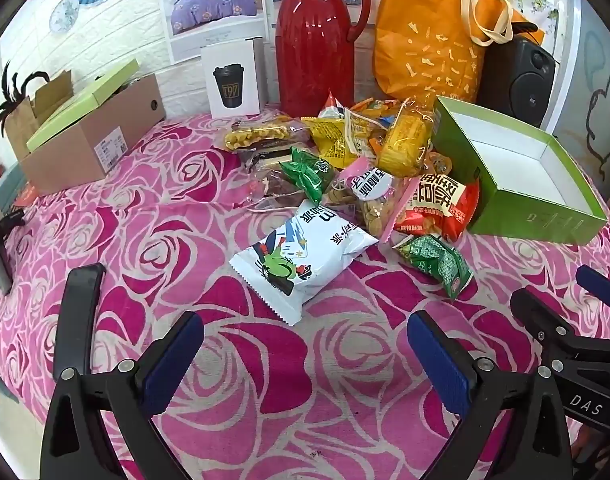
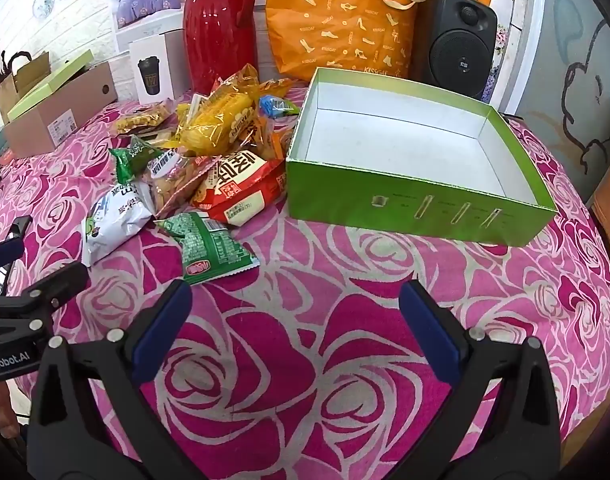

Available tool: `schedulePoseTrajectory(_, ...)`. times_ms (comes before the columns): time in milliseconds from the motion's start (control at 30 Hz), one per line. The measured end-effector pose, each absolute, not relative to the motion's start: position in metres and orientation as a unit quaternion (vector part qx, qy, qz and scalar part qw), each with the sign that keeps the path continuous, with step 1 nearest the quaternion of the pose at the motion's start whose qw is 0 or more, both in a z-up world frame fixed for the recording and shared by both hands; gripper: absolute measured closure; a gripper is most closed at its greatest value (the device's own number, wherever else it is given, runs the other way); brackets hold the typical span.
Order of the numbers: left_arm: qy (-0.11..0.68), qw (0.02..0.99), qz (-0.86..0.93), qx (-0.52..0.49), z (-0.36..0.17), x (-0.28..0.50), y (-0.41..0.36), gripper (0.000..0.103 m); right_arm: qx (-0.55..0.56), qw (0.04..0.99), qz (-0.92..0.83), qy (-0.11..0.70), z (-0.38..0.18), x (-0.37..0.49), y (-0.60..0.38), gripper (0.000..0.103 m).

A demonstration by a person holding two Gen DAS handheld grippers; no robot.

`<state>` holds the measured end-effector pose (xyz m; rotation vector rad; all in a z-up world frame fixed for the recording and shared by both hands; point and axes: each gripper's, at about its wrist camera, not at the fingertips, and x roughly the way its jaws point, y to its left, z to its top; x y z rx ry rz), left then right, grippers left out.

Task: Organize snacks
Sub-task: 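Move both tools toward the snack pile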

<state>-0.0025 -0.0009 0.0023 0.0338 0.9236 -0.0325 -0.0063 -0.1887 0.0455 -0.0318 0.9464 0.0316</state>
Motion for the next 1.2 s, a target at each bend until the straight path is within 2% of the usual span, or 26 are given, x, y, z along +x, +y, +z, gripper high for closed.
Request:
schedulePoseTrajectory(767,0.44,0.898,-0.009,0.014,0.005,-0.015,0.003,0.0,0.036,0.892,0.084,0.444,0.044,-0.027,-0.188,0.0)
schedulePoseTrajectory(1200,0.442,0.896,-0.027,0.003,0.001,0.002,0.02,0.0,0.029,0.873,0.119,0.473,0.029,-0.015,-0.177,0.0)
